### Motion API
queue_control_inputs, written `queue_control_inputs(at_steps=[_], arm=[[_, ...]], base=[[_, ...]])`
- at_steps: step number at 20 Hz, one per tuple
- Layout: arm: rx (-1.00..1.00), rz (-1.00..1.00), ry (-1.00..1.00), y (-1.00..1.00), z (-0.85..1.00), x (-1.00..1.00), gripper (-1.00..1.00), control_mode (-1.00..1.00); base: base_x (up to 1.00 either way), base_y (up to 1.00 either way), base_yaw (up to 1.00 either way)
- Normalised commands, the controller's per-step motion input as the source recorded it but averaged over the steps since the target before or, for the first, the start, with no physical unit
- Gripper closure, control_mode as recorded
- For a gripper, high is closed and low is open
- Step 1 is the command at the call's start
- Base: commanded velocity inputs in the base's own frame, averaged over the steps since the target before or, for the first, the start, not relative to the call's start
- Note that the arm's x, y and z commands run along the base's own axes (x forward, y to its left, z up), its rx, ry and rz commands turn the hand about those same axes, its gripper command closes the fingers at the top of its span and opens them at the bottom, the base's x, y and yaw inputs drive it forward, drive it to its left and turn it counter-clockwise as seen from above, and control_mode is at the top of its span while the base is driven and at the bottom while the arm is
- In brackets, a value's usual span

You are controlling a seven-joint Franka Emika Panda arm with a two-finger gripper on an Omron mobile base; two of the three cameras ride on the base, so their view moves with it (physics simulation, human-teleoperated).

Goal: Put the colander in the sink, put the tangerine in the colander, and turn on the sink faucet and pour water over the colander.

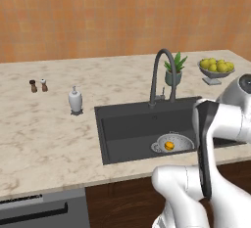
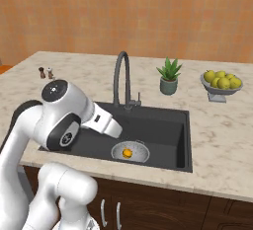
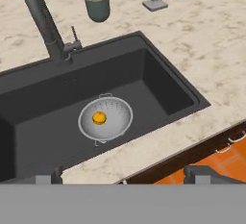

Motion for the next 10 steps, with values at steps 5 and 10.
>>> queue_control_inputs(at_steps=[5,10], arm=[[0.0,0.0,-0.02,0.25,0.28,-0.29,-1.0,-1.0],[0.0,0.01,-0.1,-0.09,0.26,-0.49,-1.0,-1.0]], base=[[0.0,0.0,0.0],[0.0,0.0,0.0]])
